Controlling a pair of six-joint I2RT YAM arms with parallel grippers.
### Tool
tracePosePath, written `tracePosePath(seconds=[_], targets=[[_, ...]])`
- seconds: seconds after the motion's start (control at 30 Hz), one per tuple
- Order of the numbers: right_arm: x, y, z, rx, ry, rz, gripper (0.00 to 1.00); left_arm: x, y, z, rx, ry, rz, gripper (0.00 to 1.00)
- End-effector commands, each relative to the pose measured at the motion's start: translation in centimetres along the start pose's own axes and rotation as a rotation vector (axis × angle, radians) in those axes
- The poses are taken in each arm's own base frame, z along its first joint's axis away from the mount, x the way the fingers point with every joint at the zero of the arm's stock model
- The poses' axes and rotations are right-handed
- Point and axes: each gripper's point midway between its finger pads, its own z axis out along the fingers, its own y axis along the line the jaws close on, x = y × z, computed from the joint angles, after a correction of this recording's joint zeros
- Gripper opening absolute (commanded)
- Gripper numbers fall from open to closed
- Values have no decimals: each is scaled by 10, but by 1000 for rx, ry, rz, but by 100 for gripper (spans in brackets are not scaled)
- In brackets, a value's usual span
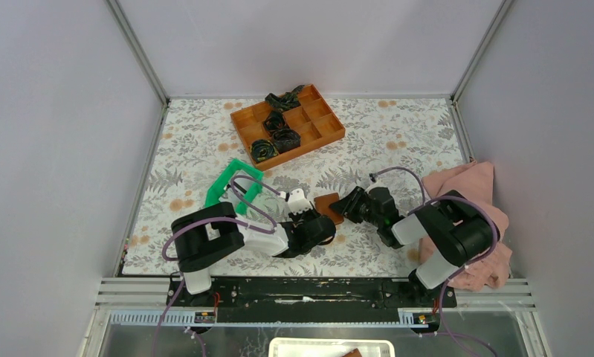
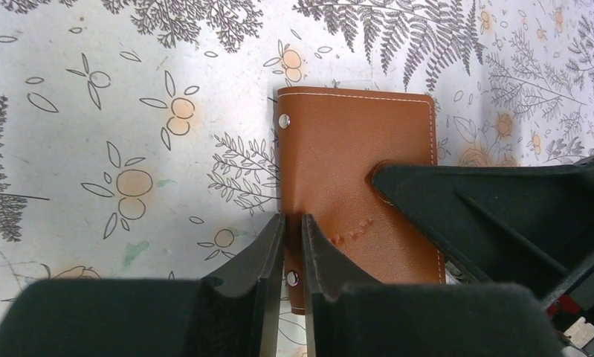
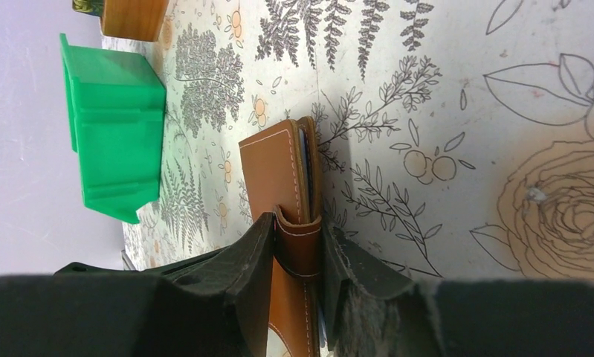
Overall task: Put the credit cards into the card holder
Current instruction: Close the card holder at the center of the board.
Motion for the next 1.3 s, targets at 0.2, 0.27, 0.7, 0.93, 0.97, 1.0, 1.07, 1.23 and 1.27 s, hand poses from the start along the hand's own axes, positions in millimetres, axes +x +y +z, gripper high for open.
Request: tracePosePath(seconds=[0.2,0.27,0.7,0.93,0.97,1.0,1.07,1.23,1.27], targets=[[119,-74,-28,225,387,23,0,95,152,-26,-351,417,329,13],[121,-77,-28,242,383,4,0,95,150,-25,-344,414,320,12],[121,-91,-33,383,347,-148,6,86,149,-27,-352,381,303,13],[118,-79,-37,353,337,-161,35,84,154,-29,-364,377,304,14],[118,-80,-38,359,337,-164,37,84,155,-30,-366,376,303,13],[114,-74,-38,345,322,-170,38,84,155,-30,-368,375,302,14],[110,-73,-41,350,313,-185,40,84,157,-30,-373,373,303,14],[108,-71,-45,354,310,-202,43,83,157,-29,-380,367,298,15],[107,-72,-45,357,310,-202,44,83,157,-29,-380,365,299,15]])
